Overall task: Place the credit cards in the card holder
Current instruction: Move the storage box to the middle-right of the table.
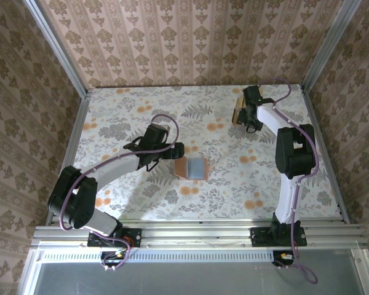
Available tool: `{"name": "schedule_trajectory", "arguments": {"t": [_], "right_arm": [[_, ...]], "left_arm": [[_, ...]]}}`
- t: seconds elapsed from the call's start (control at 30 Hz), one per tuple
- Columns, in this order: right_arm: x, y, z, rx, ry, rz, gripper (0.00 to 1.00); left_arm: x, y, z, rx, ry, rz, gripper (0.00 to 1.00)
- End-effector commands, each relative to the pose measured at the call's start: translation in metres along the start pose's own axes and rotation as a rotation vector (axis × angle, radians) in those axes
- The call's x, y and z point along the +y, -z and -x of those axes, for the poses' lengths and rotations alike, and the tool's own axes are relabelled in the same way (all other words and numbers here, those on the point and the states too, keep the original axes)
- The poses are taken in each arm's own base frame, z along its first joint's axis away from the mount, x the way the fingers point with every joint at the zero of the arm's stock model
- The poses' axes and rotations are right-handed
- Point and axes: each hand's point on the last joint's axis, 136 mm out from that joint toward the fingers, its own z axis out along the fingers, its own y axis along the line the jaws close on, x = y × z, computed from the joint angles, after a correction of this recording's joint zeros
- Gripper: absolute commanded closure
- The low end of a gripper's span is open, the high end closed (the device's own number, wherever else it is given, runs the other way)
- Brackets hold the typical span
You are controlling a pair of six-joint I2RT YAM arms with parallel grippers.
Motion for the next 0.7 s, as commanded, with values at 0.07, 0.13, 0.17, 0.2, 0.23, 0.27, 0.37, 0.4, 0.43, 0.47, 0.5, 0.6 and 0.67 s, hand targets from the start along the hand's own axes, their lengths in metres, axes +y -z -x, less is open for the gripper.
{"name": "schedule_trajectory", "arguments": {"t": [0.07, 0.13, 0.17, 0.2, 0.23, 0.27, 0.37, 0.4, 0.43, 0.47, 0.5, 0.6, 0.67], "right_arm": [[-0.023, 0.009, -0.018, 0.013, -0.010, -0.060, 0.38], [-0.026, 0.011, -0.025, 0.017, -0.012, -0.060, 0.38], [-0.027, 0.012, -0.027, 0.018, -0.012, -0.060, 0.38], [-0.029, 0.013, -0.030, 0.019, -0.014, -0.060, 0.38], [-0.031, 0.014, -0.034, 0.022, -0.013, -0.060, 0.38], [-0.033, 0.015, -0.038, 0.026, -0.013, -0.062, 0.38], [-0.039, 0.019, -0.049, 0.029, -0.017, -0.060, 0.38], [-0.041, 0.021, -0.053, 0.030, -0.018, -0.058, 0.38], [-0.043, 0.023, -0.057, 0.032, -0.019, -0.060, 0.38], [-0.044, 0.024, -0.060, 0.031, -0.022, -0.057, 0.38], [-0.046, 0.026, -0.064, 0.034, -0.024, -0.056, 0.38], [-0.054, 0.031, -0.076, 0.040, -0.024, -0.061, 0.38], [-0.058, 0.035, -0.084, 0.045, -0.026, -0.063, 0.37]], "left_arm": [[-0.005, 0.004, -0.001, -0.013, 0.014, -0.025, 0.00], [-0.007, 0.005, -0.001, -0.017, 0.012, -0.029, 0.00], [-0.007, 0.005, -0.001, -0.018, 0.014, -0.030, 0.00], [-0.007, 0.005, -0.001, -0.018, 0.013, -0.030, 0.00], [-0.008, 0.005, -0.002, -0.018, 0.012, -0.031, 0.00], [-0.008, 0.005, -0.002, -0.018, 0.012, -0.031, 0.00], [-0.008, 0.005, -0.003, -0.020, 0.012, -0.035, 0.00], [-0.009, 0.006, -0.003, -0.020, 0.013, -0.036, 0.00], [-0.009, 0.006, -0.004, -0.021, 0.012, -0.038, 0.00], [-0.009, 0.006, -0.003, -0.022, 0.012, -0.039, 0.00], [-0.010, 0.005, -0.004, -0.021, 0.014, -0.041, 0.00], [-0.012, 0.005, -0.004, -0.024, 0.011, -0.045, 0.00], [-0.013, 0.005, -0.004, -0.023, 0.010, -0.046, 0.00]]}}
